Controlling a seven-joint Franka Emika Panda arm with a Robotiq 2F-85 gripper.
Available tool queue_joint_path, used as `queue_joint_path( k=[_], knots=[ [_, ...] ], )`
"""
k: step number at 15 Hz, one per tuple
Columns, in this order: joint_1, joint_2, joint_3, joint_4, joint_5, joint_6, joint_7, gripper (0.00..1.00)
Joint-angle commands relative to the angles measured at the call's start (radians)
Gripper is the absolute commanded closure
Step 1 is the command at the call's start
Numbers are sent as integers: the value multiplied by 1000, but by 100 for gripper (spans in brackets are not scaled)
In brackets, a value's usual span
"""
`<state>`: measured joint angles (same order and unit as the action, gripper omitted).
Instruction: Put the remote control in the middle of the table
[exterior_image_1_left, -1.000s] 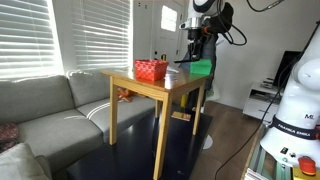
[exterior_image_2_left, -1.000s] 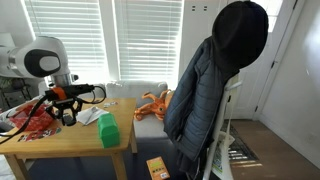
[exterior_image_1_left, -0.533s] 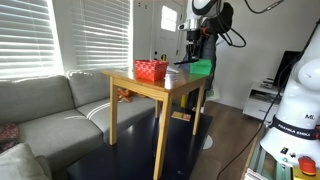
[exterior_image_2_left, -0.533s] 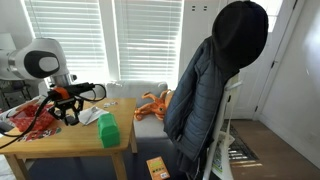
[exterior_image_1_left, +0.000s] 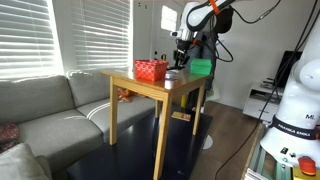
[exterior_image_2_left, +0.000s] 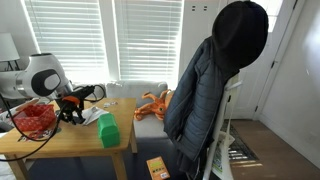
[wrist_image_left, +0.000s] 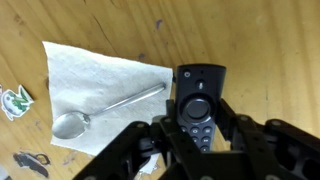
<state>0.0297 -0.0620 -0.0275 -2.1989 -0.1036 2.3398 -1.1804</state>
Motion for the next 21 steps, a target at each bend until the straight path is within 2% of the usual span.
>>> queue_joint_path(
  k=[1, 5, 8, 14, 17, 18, 19, 20, 21],
  knots=[
    [1, 17, -3, -45, 134, 85, -188, 83],
    [-8, 25, 1, -48, 245, 54, -340, 83],
    [-14, 11, -2, -43, 269, 13, -393, 83],
    [-25, -21, -9, -35, 229, -123, -432, 83],
    [-24, -14, -9, -24, 194, -140, -409, 83],
    [-24, -11, -8, -20, 175, -148, -397, 73],
    [-24, -10, -6, -19, 150, -146, -383, 33],
    [-24, -9, -5, -18, 133, -142, -376, 31],
    [-23, -10, -5, -18, 121, -137, -374, 25]
  ],
)
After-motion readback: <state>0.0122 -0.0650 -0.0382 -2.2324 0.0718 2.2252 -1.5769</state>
